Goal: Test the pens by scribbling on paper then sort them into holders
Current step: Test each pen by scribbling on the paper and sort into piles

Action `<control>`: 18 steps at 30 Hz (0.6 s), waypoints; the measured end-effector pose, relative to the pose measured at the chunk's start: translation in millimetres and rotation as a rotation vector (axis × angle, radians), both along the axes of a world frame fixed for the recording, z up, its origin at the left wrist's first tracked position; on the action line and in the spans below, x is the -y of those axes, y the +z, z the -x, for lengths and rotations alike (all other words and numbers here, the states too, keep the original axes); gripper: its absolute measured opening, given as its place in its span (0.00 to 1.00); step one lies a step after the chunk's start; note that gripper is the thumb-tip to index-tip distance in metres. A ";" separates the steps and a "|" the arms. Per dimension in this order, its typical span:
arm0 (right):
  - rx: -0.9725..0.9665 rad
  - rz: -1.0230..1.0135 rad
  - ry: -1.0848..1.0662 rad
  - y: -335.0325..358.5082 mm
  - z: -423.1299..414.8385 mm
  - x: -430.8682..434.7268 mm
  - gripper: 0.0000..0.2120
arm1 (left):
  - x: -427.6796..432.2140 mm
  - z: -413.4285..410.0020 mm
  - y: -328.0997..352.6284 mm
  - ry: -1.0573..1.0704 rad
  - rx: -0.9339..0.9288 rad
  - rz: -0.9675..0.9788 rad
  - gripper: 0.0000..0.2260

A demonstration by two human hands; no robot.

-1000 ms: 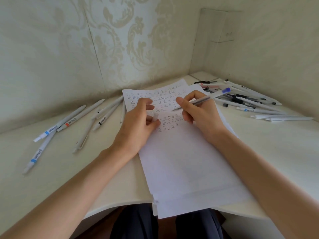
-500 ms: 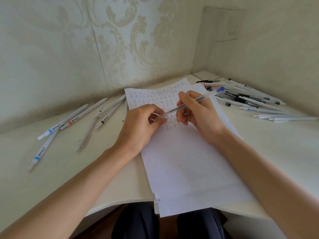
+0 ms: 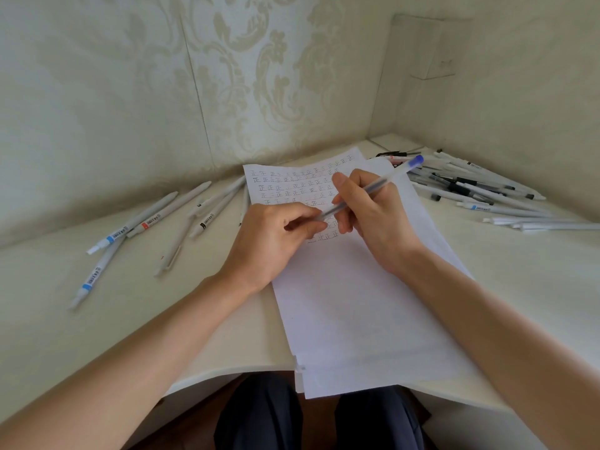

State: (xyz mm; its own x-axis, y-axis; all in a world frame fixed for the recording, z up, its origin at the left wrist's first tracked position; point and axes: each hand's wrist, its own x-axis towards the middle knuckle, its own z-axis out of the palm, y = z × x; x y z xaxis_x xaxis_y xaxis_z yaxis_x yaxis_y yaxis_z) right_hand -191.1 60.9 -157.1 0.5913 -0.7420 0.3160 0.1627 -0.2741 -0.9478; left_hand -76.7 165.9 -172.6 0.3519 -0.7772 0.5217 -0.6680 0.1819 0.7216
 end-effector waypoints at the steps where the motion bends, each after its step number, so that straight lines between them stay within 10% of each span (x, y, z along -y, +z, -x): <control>1: -0.006 0.000 0.010 0.2 -0.3 -0.8 0.16 | -0.8 -0.4 -0.5 -0.003 0.009 0.003 0.04; 9: -0.158 0.055 0.111 7.0 -0.9 0.0 0.08 | 4.6 -15.4 5.1 0.058 -0.008 -0.027 0.05; 18: -0.239 0.116 -0.212 3.1 15.7 28.6 0.16 | -27.4 -99.3 6.6 0.994 0.175 -0.272 0.10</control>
